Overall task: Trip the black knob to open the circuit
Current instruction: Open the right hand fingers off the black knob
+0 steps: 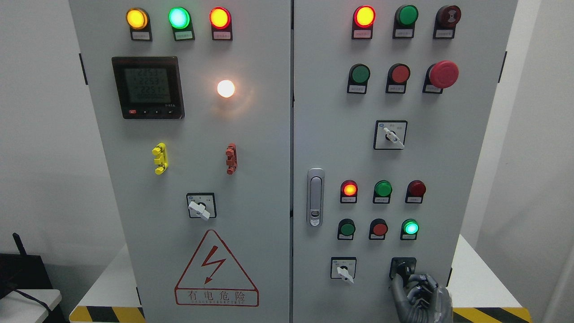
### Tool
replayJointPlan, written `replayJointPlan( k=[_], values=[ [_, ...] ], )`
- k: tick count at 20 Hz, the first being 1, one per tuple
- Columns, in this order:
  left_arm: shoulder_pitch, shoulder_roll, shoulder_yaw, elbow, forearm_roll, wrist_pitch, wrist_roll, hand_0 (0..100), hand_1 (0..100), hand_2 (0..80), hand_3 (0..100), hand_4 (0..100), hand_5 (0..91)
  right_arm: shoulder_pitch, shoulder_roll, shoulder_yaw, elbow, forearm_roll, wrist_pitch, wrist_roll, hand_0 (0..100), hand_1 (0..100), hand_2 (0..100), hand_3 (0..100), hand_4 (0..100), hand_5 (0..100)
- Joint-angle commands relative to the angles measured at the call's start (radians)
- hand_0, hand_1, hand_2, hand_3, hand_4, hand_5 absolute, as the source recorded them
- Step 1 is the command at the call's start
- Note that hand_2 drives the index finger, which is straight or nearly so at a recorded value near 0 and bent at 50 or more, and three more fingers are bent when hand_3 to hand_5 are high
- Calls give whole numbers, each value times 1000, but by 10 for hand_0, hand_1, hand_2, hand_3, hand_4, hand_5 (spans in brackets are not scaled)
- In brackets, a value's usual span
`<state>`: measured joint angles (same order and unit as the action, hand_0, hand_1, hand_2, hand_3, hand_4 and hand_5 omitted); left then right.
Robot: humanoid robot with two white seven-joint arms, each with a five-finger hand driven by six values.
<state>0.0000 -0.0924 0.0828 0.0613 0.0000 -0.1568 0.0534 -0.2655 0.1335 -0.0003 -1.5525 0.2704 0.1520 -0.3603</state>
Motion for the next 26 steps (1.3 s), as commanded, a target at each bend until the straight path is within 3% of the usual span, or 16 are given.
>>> replayJointPlan(
  k=[1,26],
  values=[
    [-8,0,0,0,-32,0,0,120,389,0,0,0,0,0,0,17,0,29,0,4,460,716,583,913,912,959],
    [-8,0,0,0,-34,0,0,120,389,0,0,0,0,2,0,16,-1,79,-3,1,432,740,571,906,906,956]
  ],
)
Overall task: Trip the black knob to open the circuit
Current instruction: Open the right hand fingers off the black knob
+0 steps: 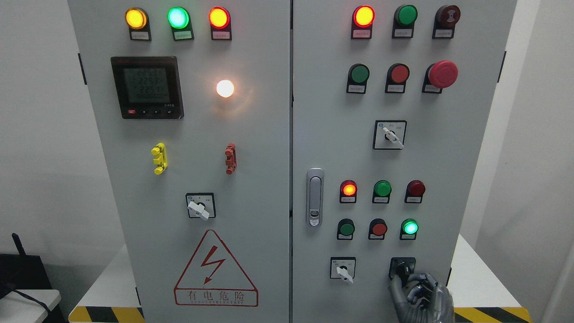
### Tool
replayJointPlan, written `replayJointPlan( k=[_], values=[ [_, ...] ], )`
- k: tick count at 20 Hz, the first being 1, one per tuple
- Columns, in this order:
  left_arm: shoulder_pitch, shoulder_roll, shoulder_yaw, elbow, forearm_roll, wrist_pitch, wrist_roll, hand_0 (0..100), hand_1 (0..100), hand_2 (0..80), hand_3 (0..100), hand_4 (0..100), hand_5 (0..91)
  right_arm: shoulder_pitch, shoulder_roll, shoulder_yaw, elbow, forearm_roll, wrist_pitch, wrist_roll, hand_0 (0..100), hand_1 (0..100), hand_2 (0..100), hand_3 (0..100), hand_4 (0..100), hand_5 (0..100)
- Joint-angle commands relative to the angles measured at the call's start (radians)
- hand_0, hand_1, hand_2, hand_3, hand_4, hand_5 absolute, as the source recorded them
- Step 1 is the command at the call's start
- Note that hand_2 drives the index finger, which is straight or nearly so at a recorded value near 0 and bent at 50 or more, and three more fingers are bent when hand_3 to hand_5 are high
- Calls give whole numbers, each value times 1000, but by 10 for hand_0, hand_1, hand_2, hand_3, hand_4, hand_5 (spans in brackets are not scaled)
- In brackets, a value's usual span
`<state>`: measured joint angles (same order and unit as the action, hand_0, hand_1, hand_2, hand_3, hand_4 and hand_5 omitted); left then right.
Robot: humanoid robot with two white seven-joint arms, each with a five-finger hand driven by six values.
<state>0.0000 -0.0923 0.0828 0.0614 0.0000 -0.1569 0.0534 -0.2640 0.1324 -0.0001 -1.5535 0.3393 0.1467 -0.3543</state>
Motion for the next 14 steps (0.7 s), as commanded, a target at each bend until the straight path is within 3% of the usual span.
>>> replayJointPlan(
  k=[1,14],
  values=[
    [-8,0,0,0,-34,0,0,120,389,0,0,0,0,0,1,15,0,10,2,-5,431,741,570,905,905,956],
    [-8,0,0,0,-34,0,0,120,389,0,0,0,0,2,1,17,0,9,2,-3,441,766,538,891,895,954]
  ],
)
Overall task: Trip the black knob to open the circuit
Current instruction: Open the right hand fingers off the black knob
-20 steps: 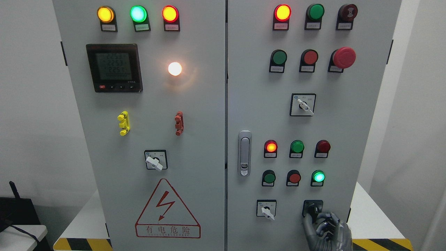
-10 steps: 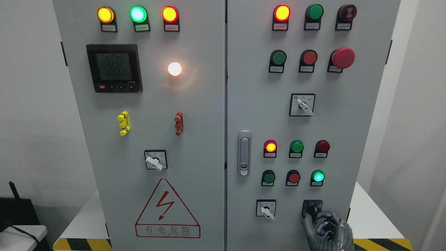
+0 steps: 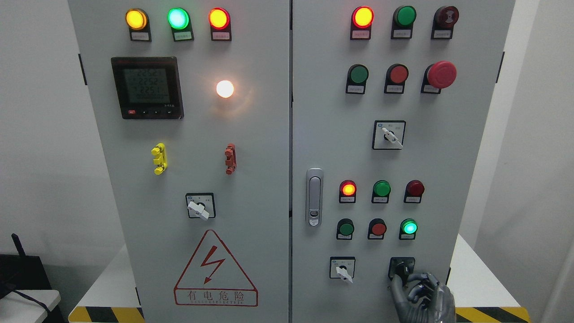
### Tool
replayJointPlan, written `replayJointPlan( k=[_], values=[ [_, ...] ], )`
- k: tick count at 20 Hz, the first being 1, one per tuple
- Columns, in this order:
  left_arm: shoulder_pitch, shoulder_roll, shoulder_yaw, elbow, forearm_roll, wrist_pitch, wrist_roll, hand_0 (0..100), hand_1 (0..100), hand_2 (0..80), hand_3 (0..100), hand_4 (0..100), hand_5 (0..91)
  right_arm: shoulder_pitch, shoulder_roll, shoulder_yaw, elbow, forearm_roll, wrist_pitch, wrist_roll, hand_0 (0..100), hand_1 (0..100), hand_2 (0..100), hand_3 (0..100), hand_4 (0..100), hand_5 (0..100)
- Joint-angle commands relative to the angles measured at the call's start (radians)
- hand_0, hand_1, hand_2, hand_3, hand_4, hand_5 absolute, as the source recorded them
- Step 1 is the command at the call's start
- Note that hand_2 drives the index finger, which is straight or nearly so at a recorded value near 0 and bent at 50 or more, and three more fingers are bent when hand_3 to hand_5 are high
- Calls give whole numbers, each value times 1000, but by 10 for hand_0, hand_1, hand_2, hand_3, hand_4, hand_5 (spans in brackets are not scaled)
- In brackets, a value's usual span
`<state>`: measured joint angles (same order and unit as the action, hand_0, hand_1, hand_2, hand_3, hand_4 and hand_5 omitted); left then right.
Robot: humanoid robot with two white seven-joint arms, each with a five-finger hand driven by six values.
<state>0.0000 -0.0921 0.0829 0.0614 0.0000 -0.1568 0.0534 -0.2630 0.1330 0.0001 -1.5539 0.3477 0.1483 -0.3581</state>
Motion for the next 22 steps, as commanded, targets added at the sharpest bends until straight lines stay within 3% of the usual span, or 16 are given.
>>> replayJointPlan(
  k=[1,22],
  values=[
    [-8,0,0,0,-32,0,0,120,389,0,0,0,0,2,0,17,0,1,1,1,441,767,536,888,893,954],
    [-8,0,0,0,-34,0,0,120,389,0,0,0,0,11,-1,17,-2,-1,-13,1,478,806,458,849,869,952]
  ],
)
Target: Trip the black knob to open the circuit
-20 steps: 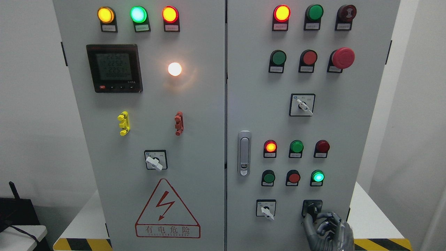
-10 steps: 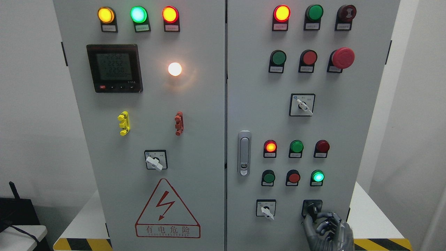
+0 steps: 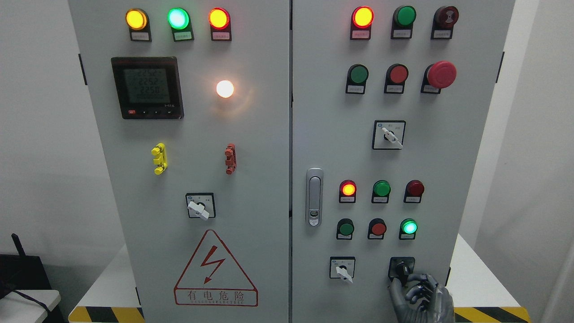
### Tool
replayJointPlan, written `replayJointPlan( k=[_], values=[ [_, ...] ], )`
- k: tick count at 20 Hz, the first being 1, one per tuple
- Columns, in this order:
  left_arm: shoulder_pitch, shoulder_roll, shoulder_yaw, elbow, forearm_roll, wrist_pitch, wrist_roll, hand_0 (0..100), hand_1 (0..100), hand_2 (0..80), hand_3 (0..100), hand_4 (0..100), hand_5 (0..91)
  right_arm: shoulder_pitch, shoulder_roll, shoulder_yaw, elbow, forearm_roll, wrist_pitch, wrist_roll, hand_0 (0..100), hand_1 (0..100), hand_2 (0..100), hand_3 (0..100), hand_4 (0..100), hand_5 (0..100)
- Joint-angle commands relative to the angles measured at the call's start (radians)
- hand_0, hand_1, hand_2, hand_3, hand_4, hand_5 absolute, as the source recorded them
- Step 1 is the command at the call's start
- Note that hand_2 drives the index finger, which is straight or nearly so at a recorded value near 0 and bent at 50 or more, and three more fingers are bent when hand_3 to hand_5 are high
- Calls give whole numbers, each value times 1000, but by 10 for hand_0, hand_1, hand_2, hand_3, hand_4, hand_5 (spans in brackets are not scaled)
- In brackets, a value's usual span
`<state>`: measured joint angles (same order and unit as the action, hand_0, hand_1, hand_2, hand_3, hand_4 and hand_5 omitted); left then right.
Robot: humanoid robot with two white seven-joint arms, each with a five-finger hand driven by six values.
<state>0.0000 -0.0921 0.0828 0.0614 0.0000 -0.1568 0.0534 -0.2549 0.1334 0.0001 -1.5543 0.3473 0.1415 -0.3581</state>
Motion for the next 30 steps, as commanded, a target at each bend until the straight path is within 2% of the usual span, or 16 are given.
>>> replayJointPlan(
  k=[1,11,14,17,19,22,25,28,30],
  values=[
    [-8,0,0,0,-32,0,0,120,389,0,0,0,0,5,-1,17,-1,-1,-8,1,477,803,450,849,868,951],
    [-8,-1,0,0,-34,0,0,120,389,0,0,0,0,26,-6,14,-4,-4,-43,2,497,780,425,843,856,942],
    [-8,0,0,0,-34,0,0,120,389,0,0,0,0,31,-5,14,-4,-5,-62,4,506,763,424,834,829,900],
    [-8,-1,0,0,-34,0,0,120,389,0,0,0,0,48,-6,14,-6,-5,-88,4,497,738,420,804,786,847],
    [-8,0,0,0,-34,0,0,120,389,0,0,0,0,60,-11,14,-6,-5,-97,4,467,691,404,719,695,750],
    [-8,0,0,0,-32,0,0,120,389,0,0,0,0,69,-14,11,-6,-5,-117,4,437,653,375,639,612,618],
    [-8,0,0,0,-32,0,0,120,389,0,0,0,0,98,-15,11,-21,-5,-146,4,421,642,349,585,550,545],
    [-8,0,0,0,-34,0,0,120,389,0,0,0,0,135,-24,11,-26,-5,-206,4,420,559,331,524,473,491],
    [-8,0,0,0,-34,0,0,120,389,0,0,0,0,169,-35,11,-44,-7,-218,5,399,534,296,470,440,468]
  ],
)
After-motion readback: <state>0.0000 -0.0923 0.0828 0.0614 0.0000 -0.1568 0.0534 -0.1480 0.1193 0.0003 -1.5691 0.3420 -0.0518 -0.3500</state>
